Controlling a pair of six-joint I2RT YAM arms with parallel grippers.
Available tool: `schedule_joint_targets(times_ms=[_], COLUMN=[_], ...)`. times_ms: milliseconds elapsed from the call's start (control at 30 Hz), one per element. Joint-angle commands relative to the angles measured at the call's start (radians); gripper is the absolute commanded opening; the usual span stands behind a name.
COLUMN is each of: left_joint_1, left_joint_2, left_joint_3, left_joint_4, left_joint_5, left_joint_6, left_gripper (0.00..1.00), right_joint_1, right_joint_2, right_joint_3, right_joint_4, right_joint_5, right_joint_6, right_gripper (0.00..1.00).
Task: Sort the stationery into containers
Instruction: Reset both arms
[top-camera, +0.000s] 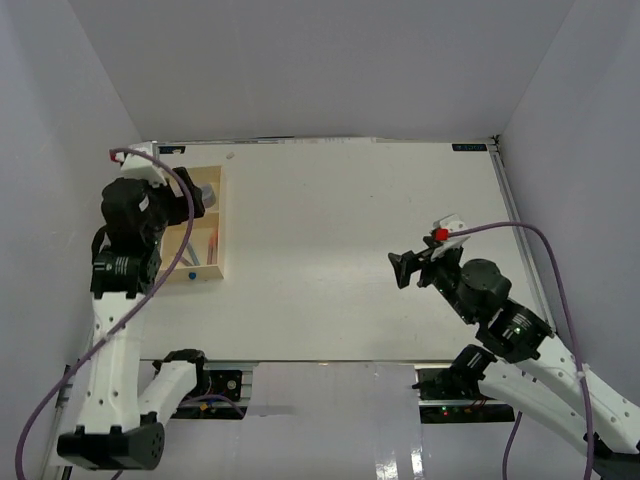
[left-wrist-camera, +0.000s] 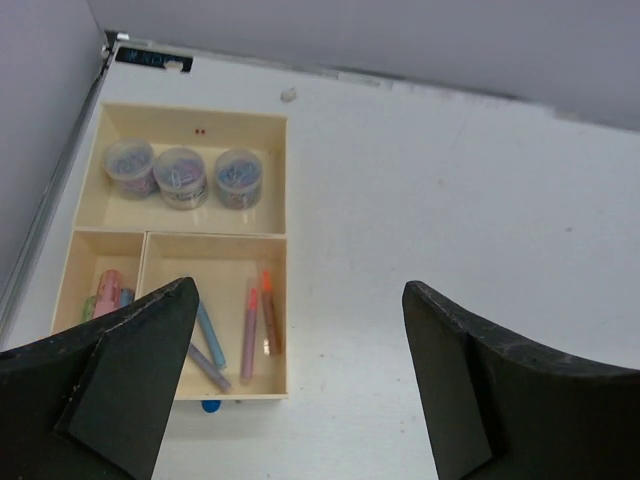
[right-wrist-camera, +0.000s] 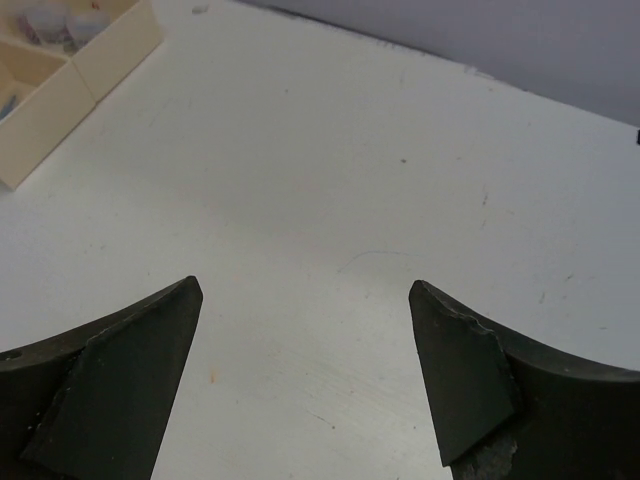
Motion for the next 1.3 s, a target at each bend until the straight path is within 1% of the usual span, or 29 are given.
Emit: schedule_joint_targets(times_ms=[0, 33, 167, 200, 233, 300, 400, 567, 900, 1100, 1267], left_joint_1=[0.001, 0.001, 0.001, 0.001, -0.004, -0.014, -0.034, -0.068, -0.151, -0.175, -0.183], left_joint_2=[-0.121, -0.182, -0.329, -0.347, -0.37, -0.392, -0.441, -0.516, -0.632, -0.686, -0.697], left_joint_3=[0.005, -0.001, -0.027, -0.022, -0.018, -0.022, -0.045, -0.093, -0.176, -0.18, -0.18], left_joint_4=[-0.023, -0.035, -0.087, -0.109, -0.163, -0.214, -0.257, -0.277, -0.31, -0.313, -0.314], left_joint_5=[0.051, 0.054, 0.043, 0.042, 0.007, -0.025, -0.052, -0.085, -0.165, -0.182, -0.197], left_joint_6=[-0.042, -0.045, -0.068, -0.075, -0.088, -0.095, -0.127, -0.174, -0.199, -0.216, -0.222], left_gripper=[0.95, 0.98, 0.98, 0.98, 0.98, 0.98, 0.98, 0.98, 0.98, 0.98, 0.98], right_joint_1=[-0.005, -0.005, -0.003, -0.005, -0.003, -0.003, -0.003, -0.003, -0.005, -0.003, -0.003], right_joint_2=[-0.11, -0.128, -0.219, -0.254, -0.271, -0.326, -0.388, -0.473, -0.52, -0.537, -0.537], right_joint_3=[0.044, 0.041, 0.039, 0.033, 0.03, 0.012, -0.02, -0.077, -0.119, -0.139, -0.143], right_joint_4=[0.011, 0.006, -0.034, -0.042, -0.049, -0.063, -0.074, -0.077, -0.075, -0.075, -0.075], right_joint_5=[0.149, 0.182, 0.249, 0.258, 0.272, 0.279, 0.285, 0.308, 0.299, 0.298, 0.307], right_joint_6=[-0.025, -0.03, -0.03, -0.027, -0.025, -0.018, -0.013, 0.013, 0.033, 0.036, 0.036], right_gripper=[0.9, 0.9, 0.9, 0.9, 0.9, 0.9, 0.9, 0.9, 0.9, 0.93, 0.93])
